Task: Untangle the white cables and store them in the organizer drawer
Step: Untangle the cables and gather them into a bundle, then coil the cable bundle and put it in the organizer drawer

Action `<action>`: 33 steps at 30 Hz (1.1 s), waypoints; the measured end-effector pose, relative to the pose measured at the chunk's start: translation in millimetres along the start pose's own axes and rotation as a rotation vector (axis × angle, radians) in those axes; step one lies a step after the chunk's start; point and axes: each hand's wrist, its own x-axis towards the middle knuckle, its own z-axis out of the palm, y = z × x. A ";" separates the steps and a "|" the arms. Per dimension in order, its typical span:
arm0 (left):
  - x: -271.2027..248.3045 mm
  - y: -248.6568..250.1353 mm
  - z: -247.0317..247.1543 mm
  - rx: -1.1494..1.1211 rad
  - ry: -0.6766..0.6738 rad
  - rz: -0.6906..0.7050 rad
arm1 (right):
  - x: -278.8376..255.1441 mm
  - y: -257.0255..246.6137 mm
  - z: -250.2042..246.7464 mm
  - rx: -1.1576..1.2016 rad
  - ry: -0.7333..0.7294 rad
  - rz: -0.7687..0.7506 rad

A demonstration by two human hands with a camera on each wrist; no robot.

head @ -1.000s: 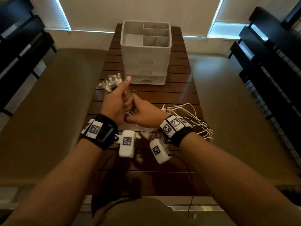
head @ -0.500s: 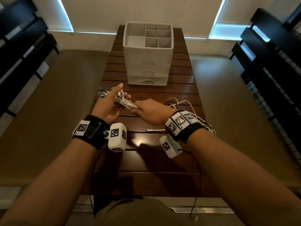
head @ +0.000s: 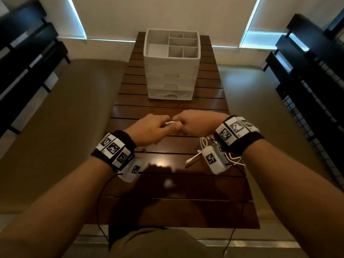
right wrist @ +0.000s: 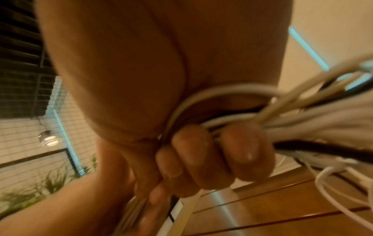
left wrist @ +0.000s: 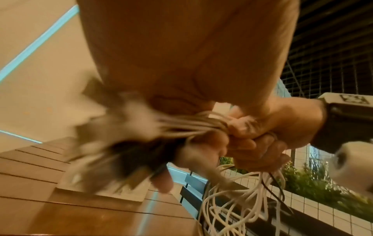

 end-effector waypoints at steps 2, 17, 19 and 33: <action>0.0 -0.3 -6.6 0.027 -0.027 0.018 | -9.3 3.7 -6.8 0.055 0.053 0.033; -14.4 12.6 -37.8 -1.035 0.256 0.026 | -11.2 -7.9 -1.8 0.456 0.479 -0.074; -11.5 13.2 -32.0 -1.082 0.268 -0.008 | -7.2 -11.4 5.1 0.500 0.552 -0.065; -6.8 34.2 -2.1 -1.056 0.356 -0.047 | -1.6 -19.3 23.1 0.794 0.807 0.076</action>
